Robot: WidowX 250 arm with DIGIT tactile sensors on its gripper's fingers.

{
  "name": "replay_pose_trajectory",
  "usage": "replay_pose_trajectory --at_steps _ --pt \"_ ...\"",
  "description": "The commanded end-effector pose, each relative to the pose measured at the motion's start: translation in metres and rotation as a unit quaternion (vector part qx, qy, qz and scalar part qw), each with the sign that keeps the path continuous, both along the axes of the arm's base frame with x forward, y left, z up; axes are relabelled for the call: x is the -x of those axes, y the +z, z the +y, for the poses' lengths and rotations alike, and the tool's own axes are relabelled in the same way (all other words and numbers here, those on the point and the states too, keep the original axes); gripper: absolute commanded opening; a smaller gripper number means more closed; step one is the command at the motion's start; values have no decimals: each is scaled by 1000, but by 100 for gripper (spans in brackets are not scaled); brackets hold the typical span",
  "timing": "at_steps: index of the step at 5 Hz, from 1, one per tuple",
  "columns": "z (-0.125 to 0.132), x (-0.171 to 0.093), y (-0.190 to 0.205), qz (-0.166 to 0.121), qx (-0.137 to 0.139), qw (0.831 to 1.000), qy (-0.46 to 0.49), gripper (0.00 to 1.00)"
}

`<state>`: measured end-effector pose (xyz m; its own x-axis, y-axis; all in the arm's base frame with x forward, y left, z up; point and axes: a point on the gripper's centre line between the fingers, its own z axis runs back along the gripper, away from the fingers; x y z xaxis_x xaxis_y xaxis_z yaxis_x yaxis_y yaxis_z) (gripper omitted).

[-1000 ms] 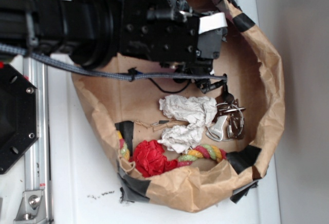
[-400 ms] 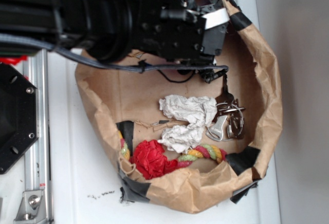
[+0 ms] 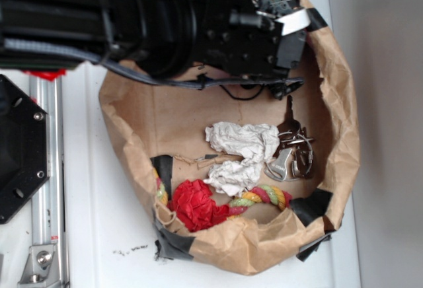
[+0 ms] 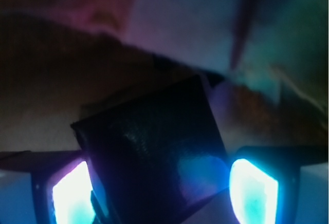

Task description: Grab the black box.

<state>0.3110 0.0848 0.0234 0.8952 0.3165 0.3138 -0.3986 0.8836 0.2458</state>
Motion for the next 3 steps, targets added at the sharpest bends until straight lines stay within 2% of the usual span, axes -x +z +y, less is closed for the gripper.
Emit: replay_pose_trajectory --at_steps 1,3 --pt "-3 10 1 5 26 1000 -7 0" --pt "-30 26 54 -13 85 996 -30 0"
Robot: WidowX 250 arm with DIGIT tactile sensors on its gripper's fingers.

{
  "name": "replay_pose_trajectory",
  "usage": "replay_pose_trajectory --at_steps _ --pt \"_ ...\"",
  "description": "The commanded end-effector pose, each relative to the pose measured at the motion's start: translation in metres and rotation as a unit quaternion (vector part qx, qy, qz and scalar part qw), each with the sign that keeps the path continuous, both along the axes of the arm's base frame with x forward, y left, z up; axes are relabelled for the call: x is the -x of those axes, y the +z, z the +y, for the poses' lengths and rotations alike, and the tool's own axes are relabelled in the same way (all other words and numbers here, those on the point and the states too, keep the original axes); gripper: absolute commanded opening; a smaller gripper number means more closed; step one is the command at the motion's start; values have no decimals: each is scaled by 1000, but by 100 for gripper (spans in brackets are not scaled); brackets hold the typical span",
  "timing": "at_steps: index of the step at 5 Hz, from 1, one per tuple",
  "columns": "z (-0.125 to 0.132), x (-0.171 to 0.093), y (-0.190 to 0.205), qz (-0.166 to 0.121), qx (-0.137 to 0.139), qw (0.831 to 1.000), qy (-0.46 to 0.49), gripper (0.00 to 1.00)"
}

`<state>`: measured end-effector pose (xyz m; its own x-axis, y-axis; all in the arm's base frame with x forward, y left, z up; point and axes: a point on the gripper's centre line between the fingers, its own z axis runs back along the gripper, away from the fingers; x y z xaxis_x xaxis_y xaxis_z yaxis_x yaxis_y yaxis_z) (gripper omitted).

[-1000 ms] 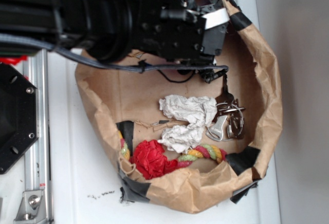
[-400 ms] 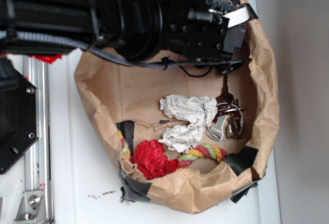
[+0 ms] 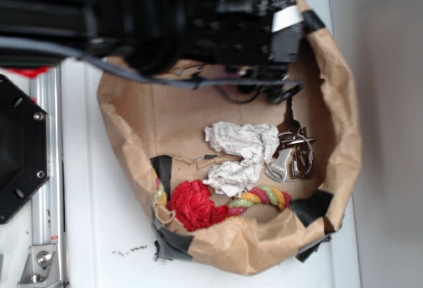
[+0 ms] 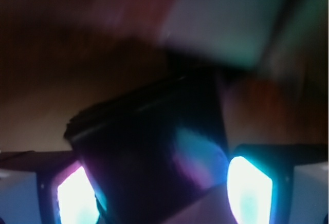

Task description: Grab the black box.

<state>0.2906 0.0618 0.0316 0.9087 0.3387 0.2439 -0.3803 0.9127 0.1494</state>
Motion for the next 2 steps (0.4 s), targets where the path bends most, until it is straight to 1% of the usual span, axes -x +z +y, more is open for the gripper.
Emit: replay_pose_trajectory --at_steps 1,2 --pt "-33 9 83 3 54 998 -33 0" --pt "-44 7 100 3 67 997 -36 0"
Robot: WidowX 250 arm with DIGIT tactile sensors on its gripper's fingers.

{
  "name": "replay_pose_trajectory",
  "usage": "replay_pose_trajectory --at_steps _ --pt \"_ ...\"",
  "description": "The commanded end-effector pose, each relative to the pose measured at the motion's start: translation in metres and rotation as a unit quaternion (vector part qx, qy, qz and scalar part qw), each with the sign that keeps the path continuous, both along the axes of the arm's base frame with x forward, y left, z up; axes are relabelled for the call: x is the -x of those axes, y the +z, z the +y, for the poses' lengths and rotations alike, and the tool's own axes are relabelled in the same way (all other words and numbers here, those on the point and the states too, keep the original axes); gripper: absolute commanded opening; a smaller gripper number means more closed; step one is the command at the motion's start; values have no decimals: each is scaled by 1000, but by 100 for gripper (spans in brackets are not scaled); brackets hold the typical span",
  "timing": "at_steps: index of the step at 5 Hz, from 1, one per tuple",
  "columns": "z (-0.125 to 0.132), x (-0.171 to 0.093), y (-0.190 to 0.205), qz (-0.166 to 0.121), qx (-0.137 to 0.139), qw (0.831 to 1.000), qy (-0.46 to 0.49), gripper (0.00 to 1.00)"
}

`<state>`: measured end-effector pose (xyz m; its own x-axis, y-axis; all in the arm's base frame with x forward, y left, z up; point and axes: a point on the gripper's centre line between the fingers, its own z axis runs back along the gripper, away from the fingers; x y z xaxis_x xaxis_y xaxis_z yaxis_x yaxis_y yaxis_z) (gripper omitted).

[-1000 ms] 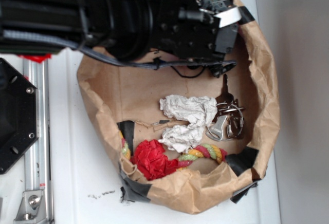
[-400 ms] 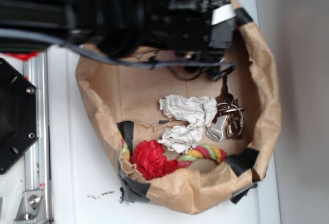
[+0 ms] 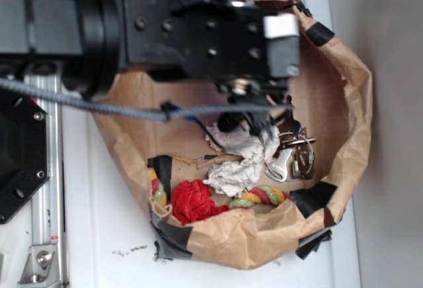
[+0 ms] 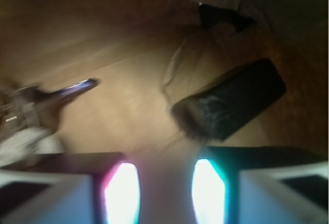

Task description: Grab the black box.

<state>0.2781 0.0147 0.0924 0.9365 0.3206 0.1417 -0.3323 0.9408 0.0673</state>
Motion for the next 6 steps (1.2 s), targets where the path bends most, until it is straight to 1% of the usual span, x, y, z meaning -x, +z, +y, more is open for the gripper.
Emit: replay_pose_trajectory --at_steps 1,2,3,4,5,6 --pt "-2 -7 47 -28 20 999 -18 0" --pt "1 -4 41 -33 7 999 -18 0" --pt "16 -1 29 -40 -19 999 -5 88" --pt "29 2 6 -22 35 992 119 100" --pt "34 3 -11 -17 66 970 233 100" --pt "42 2 -24 -15 80 951 299 100"
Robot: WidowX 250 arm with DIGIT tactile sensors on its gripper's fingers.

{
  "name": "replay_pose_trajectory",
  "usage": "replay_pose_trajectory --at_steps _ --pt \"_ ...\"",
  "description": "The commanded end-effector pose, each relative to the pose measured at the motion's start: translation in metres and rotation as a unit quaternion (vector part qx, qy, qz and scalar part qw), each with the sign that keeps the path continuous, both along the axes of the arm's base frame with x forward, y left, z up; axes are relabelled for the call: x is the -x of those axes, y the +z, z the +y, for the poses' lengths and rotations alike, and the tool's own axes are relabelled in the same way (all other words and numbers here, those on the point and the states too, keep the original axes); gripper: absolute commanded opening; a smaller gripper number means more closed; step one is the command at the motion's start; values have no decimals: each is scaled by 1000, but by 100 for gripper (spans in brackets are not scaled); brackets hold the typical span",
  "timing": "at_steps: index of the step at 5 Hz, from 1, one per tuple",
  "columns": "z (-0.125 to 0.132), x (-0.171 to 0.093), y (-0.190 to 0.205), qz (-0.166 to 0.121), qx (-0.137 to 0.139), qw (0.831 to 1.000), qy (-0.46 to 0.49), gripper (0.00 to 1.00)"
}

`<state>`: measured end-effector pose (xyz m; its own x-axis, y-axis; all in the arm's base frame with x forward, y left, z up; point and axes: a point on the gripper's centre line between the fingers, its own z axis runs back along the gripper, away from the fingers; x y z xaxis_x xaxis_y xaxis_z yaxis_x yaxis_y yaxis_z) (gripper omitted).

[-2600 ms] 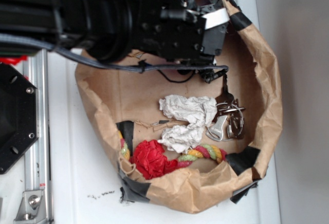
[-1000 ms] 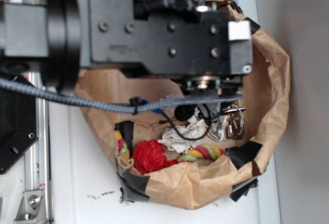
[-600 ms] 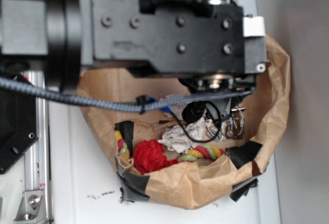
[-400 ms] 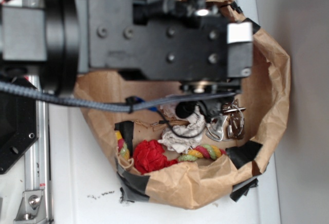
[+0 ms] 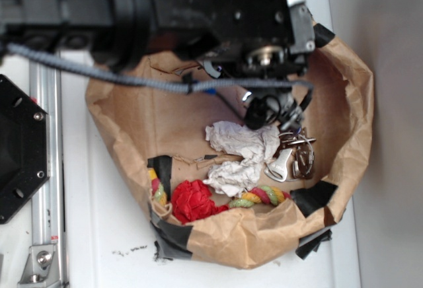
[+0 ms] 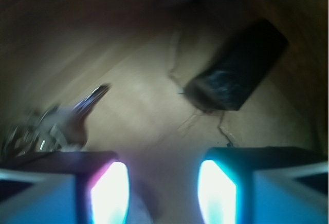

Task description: Grab the black box.

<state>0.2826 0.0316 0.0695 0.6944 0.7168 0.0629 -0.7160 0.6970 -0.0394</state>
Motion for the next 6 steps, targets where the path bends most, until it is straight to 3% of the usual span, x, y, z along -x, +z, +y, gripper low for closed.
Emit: replay_pose_trajectory --at_steps 1,2,6 --pt "28 13 -1 -49 -20 988 148 100" --pt "33 22 -2 -72 -51 970 225 100" --pt "51 6 -22 -69 -65 963 251 100"
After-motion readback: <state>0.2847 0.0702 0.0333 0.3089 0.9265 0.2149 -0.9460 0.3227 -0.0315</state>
